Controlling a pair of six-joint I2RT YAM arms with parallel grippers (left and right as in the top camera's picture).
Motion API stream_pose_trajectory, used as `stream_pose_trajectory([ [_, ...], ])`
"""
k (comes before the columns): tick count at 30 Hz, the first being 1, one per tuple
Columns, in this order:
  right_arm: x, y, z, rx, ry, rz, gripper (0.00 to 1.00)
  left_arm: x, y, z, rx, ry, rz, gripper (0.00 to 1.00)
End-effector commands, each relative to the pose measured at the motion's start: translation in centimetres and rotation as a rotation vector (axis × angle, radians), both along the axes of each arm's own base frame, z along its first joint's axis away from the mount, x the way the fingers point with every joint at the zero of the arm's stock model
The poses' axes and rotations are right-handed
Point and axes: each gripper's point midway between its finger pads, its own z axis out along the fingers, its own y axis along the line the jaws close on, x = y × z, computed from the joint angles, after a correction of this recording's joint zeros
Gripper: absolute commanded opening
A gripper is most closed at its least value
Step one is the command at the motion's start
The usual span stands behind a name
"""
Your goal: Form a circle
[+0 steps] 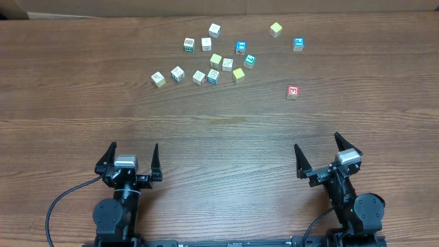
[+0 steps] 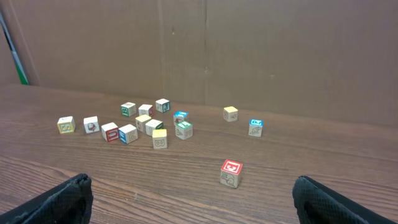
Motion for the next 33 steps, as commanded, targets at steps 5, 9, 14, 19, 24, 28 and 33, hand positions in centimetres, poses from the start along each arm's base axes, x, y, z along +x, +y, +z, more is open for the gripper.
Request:
stream_pose_trajectory([
  [5, 0.0, 0.0, -0.1, -0.004, -0.007, -0.001, 1.0, 0.0, 0.0, 0.0, 0.016, -0.006, 0.002, 1.0],
  [9, 0.0, 0.0, -0.1, -0.004, -0.007, -0.001, 1.0, 0.0, 0.0, 0.0, 0.016, -0.006, 0.001, 0.99],
  [14, 0.0, 0.0, -0.1, -0.004, -0.007, -0.001, 1.0, 0.0, 0.1, 0.0, 0.02, -0.006, 0.004, 0.99],
  [19, 0.0, 0.0, -0.1, -0.004, -0.007, -0.001, 1.0, 0.0, 0.1, 0.0, 0.02, -0.006, 0.004, 0.99],
  [24, 0.0, 0.0, -0.1, -0.004, -0.007, -0.001, 1.0, 0.0, -0.1, 0.5, 0.019, -0.026, -0.005, 1.0],
  [28, 0.0, 0.0, -0.1, -0.004, -0.007, -0.001, 1.0, 0.0, -0.4, 3.2, 0.019, -0.133, -0.02, 1.0],
  [33, 0.0, 0.0, -0.1, -0.004, -0.007, -0.001, 1.0, -0.6, -0.4, 6.9, 0.021, -0.202, -0.021, 1.0],
])
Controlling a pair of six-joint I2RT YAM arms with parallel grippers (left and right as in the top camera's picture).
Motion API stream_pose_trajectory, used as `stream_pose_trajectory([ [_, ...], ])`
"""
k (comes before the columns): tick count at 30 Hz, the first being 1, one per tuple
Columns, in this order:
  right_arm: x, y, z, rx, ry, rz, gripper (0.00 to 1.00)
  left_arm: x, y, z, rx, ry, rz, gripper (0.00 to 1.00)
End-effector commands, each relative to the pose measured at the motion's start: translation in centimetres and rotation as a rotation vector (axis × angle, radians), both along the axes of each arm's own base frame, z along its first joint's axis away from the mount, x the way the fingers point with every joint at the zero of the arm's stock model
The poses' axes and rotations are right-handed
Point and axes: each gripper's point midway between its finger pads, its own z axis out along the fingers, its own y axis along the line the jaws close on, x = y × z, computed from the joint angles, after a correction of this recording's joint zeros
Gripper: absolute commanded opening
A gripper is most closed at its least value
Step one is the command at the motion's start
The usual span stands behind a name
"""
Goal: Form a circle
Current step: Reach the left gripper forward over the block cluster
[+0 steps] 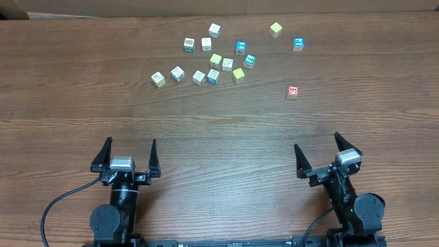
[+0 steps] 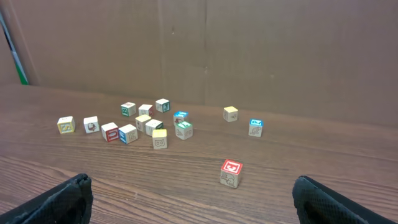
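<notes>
Several small picture blocks lie scattered at the far middle of the table, most in a loose cluster (image 1: pixel 212 62). A red-topped block (image 1: pixel 293 91) (image 2: pixel 231 173) lies apart, nearest my right arm. A yellow block (image 1: pixel 276 29) and a blue-topped block (image 1: pixel 298 44) sit at the far right. My left gripper (image 1: pixel 127 148) stands open near the front left, empty. My right gripper (image 1: pixel 317 145) (image 2: pixel 189 198) is open at the front right, well short of the red-topped block.
Brown cardboard walls (image 2: pixel 249 50) stand behind the far edge of the wooden table (image 1: pixel 68 89). A black cable (image 1: pixel 58 202) runs from the left arm's base at the front.
My left gripper has turned slightly and shifted a little to the left, still open. The right gripper and all the blocks are where they were.
</notes>
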Motion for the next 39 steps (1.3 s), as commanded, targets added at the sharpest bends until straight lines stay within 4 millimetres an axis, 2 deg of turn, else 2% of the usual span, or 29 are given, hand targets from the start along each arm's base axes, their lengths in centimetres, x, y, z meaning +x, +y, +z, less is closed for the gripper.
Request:
stream_pose_trajectory([
  [1, 0.0, 0.0, -0.1, -0.003, -0.008, -0.002, 1.0, -0.8, -0.3, 4.2, 0.023, -0.068, -0.015, 1.0],
  [2, 0.0, 0.0, -0.1, -0.003, -0.008, -0.002, 1.0, -0.9, -0.3, 5.0, 0.023, -0.066, -0.015, 1.0],
  [5, 0.0, 0.0, -0.1, -0.003, -0.008, -0.002, 1.0, -0.8, -0.3, 10.0, 0.023, -0.022, -0.017, 1.0],
  [10, 0.0, 0.0, -0.1, -0.003, -0.008, -0.002, 1.0, 1.1, -1.5, 14.9, 0.023, 0.12, -0.088, 1.0],
  [14, 0.0, 0.0, -0.1, -0.003, -0.008, -0.002, 1.0, 3.6, -2.2, 17.9, 0.013, 0.292, -0.128, 1.0],
  [17, 0.0, 0.0, -0.1, -0.003, -0.008, -0.002, 1.0, 5.6, -2.7, 19.3, 0.001, 0.441, -0.157, 1.0],
  [20, 0.0, 0.0, -0.1, -0.003, -0.008, -0.002, 1.0, 7.8, -2.8, 19.7, -0.008, 0.58, -0.16, 0.99],
  [25, 0.0, 0.0, -0.1, -0.003, -0.008, -0.002, 1.0, 12.2, -2.9, 19.2, -0.02, 0.741, -0.16, 1.0],
  [32, 0.0, 0.0, -0.1, -0.003, -0.008, -0.002, 1.0, 19.9, -5.1, 20.5, -0.094, 0.681, -0.277, 0.99],
  [36, 0.0, 0.0, -0.1, -0.003, -0.008, -0.002, 1.0, 22.8, -6.0, 18.6, -0.156, 0.725, -0.313, 1.0],
  [39, 0.0, 0.0, -0.1, -0.003, -0.008, -0.001, 1.0, 24.8, -6.1, 15.6, -0.162, 0.783, -0.309, 0.99],
])
